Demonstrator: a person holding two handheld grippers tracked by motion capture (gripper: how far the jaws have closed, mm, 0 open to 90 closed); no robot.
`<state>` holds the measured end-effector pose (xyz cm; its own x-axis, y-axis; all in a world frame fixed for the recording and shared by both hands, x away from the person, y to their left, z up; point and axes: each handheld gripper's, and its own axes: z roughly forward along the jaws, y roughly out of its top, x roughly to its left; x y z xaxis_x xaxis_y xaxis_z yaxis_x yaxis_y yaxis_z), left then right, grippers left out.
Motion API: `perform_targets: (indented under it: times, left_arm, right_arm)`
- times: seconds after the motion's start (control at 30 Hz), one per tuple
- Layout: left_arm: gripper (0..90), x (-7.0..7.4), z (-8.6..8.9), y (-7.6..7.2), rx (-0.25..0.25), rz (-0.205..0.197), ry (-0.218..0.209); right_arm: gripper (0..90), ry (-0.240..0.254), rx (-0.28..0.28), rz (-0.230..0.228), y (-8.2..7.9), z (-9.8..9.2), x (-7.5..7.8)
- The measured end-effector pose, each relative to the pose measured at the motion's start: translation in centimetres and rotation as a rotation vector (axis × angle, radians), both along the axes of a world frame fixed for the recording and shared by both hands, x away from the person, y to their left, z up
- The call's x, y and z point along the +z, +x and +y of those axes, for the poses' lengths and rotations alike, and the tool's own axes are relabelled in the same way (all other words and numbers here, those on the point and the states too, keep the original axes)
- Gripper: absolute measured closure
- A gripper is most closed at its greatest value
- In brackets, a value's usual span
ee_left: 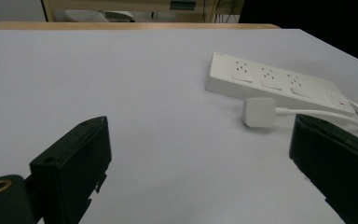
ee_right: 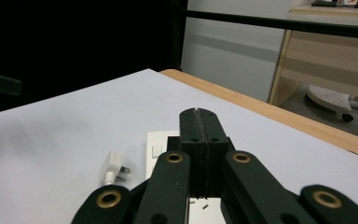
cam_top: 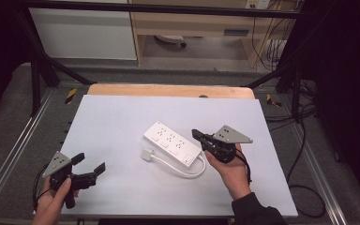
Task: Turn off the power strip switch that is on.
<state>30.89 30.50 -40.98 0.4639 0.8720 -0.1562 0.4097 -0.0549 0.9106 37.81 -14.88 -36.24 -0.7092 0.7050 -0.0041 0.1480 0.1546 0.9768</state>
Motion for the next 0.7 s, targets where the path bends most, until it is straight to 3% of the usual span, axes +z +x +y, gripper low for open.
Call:
perform_targets:
  times: [0.7]
  left_arm:
    - [5.3, 0.0, 0.0, 0.0, 0.000, -0.006, 0.003]
  right_arm:
    - [90.0, -0.034, 0.031, 0.041, 1.3, 2.0, -0.2]
